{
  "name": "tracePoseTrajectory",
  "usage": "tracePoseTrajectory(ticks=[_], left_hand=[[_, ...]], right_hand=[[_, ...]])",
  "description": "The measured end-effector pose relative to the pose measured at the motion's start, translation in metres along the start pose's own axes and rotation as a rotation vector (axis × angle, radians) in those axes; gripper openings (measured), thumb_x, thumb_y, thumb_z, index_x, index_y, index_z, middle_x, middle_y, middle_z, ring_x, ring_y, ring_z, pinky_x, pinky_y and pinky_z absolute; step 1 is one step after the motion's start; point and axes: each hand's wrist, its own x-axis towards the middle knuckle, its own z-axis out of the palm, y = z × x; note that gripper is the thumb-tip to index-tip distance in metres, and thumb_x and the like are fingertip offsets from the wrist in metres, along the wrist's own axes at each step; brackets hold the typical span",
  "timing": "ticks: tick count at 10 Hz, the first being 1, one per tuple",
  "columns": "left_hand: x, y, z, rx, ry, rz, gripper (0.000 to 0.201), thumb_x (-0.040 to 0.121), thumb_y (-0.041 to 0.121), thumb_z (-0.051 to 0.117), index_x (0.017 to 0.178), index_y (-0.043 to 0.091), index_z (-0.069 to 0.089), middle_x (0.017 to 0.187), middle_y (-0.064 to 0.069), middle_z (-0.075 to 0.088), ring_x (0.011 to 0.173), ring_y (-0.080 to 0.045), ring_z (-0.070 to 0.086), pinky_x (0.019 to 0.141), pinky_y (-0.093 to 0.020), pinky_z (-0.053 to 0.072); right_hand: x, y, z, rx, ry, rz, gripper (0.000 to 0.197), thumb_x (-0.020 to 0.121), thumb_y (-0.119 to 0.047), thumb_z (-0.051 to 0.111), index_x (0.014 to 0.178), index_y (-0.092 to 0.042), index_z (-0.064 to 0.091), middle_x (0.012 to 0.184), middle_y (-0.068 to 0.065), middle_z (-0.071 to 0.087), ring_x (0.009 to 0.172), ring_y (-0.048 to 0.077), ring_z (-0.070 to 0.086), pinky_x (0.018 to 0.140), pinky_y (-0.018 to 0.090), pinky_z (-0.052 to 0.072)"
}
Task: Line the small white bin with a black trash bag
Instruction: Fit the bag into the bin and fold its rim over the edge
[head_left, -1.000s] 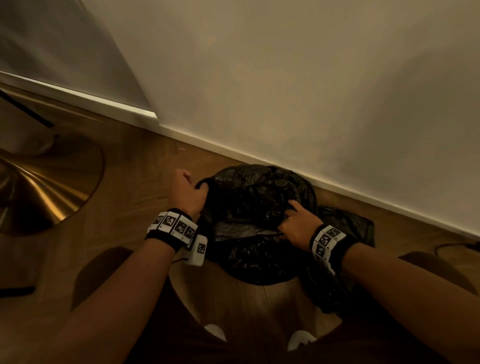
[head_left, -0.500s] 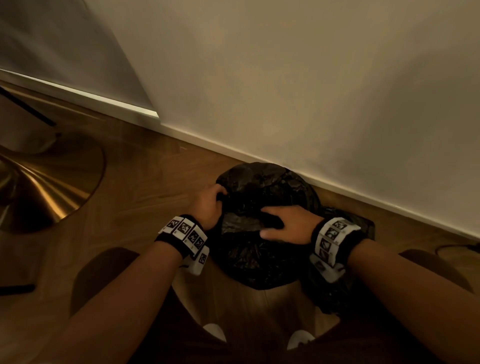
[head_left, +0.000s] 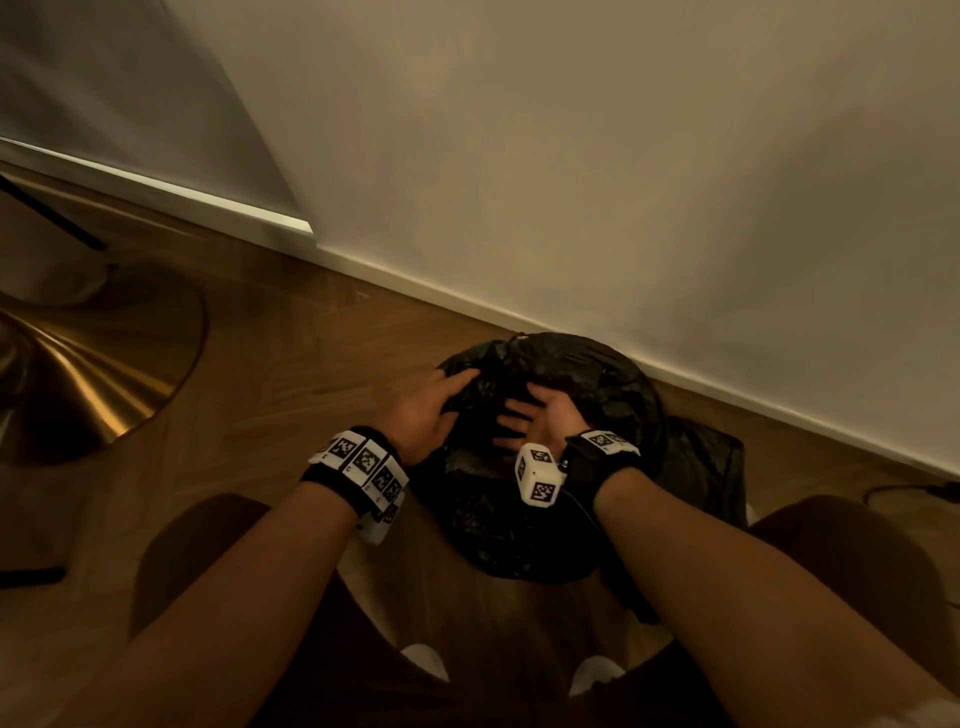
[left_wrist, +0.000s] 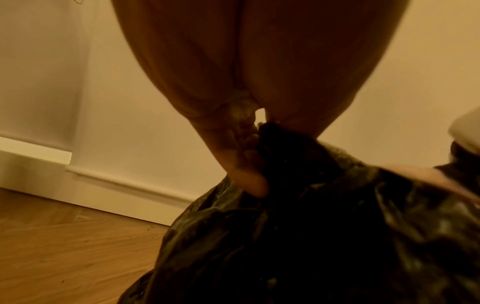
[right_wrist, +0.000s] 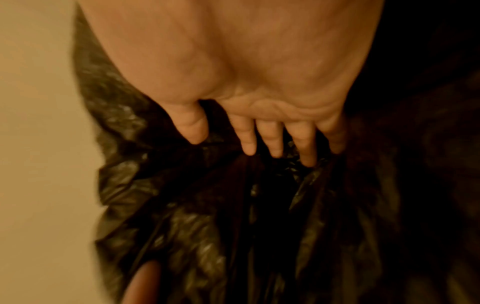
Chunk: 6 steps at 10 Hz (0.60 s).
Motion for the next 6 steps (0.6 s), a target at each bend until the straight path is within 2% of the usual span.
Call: tracePoseTrajectory(ticks=[1, 2, 3, 4, 5, 6], left_hand=[[-0.003, -0.004, -0.002, -0.017, -0.022, 0.011, 0.060, 0.093, 0.011, 0.055, 0.147, 0.030, 0.039, 0.139, -0.006, 0.049, 0.128, -0.021, 0.047, 0.105, -0.022, 0.032], [-0.006, -0.001, -0.001, 0.000, -0.023, 0.042, 0.060, 0.092, 0.011, 0.055, 0.147, 0.030, 0.040, 0.135, -0.006, 0.051, 0.124, -0.022, 0.049, 0.105, -0.026, 0.037], [-0.006, 0.006, -0.001, 0.057, -0.028, 0.032, 0.061, 0.094, 0.013, 0.055, 0.149, 0.030, 0.036, 0.132, -0.004, 0.051, 0.121, -0.021, 0.049, 0.102, -0.026, 0.038], [-0.005, 0.009, -0.004, 0.077, -0.041, 0.022, 0.063, 0.095, 0.015, 0.055, 0.151, 0.030, 0.031, 0.135, -0.004, 0.050, 0.122, -0.022, 0.048, 0.105, -0.028, 0.038], [-0.004, 0.011, -0.002, 0.094, -0.054, 0.044, 0.066, 0.095, 0.017, 0.054, 0.152, 0.034, 0.027, 0.132, -0.002, 0.050, 0.119, -0.020, 0.049, 0.099, -0.024, 0.036], [-0.005, 0.013, -0.001, 0.081, -0.073, 0.052, 0.067, 0.094, 0.018, 0.054, 0.151, 0.038, 0.025, 0.129, 0.001, 0.050, 0.115, -0.018, 0.051, 0.098, -0.029, 0.043]], right_hand=[[-0.004, 0.006, -0.011, -0.038, 0.131, -0.053, 0.046, 0.098, -0.039, 0.050, 0.133, -0.010, 0.055, 0.116, 0.012, 0.060, 0.097, 0.032, 0.057, 0.080, 0.044, 0.048], [-0.006, 0.008, -0.025, -0.148, 0.189, -0.069, 0.023, 0.099, -0.035, 0.051, 0.102, -0.016, 0.063, 0.095, 0.012, 0.064, 0.081, 0.028, 0.058, 0.067, 0.038, 0.048], [0.048, 0.015, -0.066, -0.442, 0.281, -0.101, 0.056, 0.091, -0.052, 0.053, 0.138, -0.022, 0.051, 0.143, 0.016, 0.052, 0.122, 0.032, 0.055, 0.101, 0.048, 0.048], [0.058, 0.015, -0.062, -0.947, 0.338, -0.169, 0.085, 0.078, -0.062, 0.060, 0.152, -0.038, 0.026, 0.160, 0.010, 0.028, 0.140, 0.031, 0.036, 0.114, 0.047, 0.033], [-0.001, -0.002, -0.014, -1.021, 0.269, -0.102, 0.048, 0.103, -0.025, 0.046, 0.146, -0.006, 0.040, 0.152, 0.018, 0.040, 0.137, 0.033, 0.040, 0.107, 0.033, 0.036], [0.011, 0.010, -0.004, -0.552, 0.193, 0.002, 0.046, 0.106, -0.018, 0.031, 0.148, 0.001, 0.035, 0.154, 0.019, 0.038, 0.138, 0.032, 0.043, 0.069, 0.023, 0.051]])
